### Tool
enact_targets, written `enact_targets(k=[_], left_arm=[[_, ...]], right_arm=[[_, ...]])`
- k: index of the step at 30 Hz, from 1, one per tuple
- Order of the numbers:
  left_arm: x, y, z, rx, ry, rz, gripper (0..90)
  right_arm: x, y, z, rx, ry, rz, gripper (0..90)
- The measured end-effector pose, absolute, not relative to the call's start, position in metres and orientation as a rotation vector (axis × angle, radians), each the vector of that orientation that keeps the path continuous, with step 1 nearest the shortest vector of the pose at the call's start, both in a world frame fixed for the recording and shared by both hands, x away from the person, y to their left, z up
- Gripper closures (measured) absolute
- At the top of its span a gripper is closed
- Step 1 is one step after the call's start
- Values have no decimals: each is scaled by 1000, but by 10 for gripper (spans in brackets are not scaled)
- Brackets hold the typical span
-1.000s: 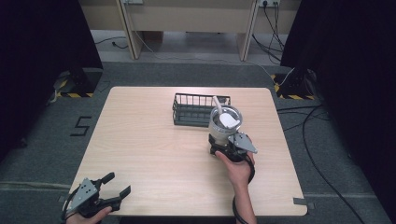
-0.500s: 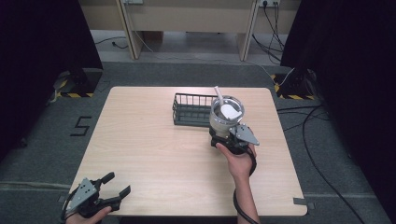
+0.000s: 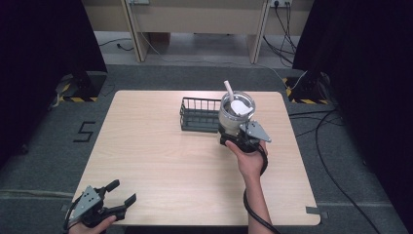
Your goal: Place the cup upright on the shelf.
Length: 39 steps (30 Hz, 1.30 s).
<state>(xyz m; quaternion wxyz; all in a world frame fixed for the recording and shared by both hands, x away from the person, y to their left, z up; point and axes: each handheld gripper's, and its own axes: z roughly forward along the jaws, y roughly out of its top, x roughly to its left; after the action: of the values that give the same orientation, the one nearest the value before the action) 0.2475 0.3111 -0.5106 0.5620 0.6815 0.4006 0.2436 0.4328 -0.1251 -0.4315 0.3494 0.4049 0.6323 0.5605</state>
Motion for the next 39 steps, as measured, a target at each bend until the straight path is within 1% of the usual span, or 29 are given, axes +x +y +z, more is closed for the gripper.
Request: enact_targets(k=[19,39], left_arm=[[248,310,-511,1597,948,567,146],[249,312,-511,1592,953,570,145]], right_arm=[[457,-123,-412,1057,1636,1448,99],[488,-111,-387,1054,1617,1453,100]])
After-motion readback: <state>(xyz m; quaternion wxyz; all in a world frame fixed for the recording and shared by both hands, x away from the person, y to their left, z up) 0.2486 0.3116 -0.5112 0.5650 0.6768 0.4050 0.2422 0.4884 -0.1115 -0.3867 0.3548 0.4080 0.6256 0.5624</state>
